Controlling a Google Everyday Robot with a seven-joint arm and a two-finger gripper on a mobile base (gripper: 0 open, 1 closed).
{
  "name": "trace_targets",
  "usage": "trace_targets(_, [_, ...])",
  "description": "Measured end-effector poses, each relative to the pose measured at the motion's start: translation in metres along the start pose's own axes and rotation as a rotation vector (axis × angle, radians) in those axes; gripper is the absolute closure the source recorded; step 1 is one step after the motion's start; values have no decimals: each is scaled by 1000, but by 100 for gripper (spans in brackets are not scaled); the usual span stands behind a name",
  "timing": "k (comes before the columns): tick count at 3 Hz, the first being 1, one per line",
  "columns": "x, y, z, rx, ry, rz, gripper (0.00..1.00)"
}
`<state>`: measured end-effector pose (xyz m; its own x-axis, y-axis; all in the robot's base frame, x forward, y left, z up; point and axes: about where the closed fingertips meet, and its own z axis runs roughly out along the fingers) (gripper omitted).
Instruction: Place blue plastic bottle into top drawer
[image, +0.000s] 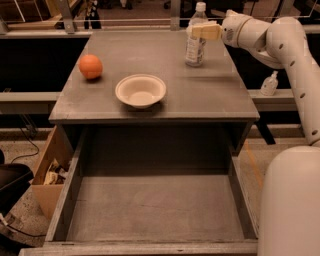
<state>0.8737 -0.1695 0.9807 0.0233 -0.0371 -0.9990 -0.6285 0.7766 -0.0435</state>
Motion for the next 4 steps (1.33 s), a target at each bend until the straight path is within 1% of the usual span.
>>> trace_targets(1, [8,8,12,-28,-6,25,0])
trace_targets(2, [17,4,24,-34,-13,30,0])
trace_targets(3, [25,-4,34,-30,-21,23,16])
trace_targets(4, [24,-4,36,-31,-25,22,41])
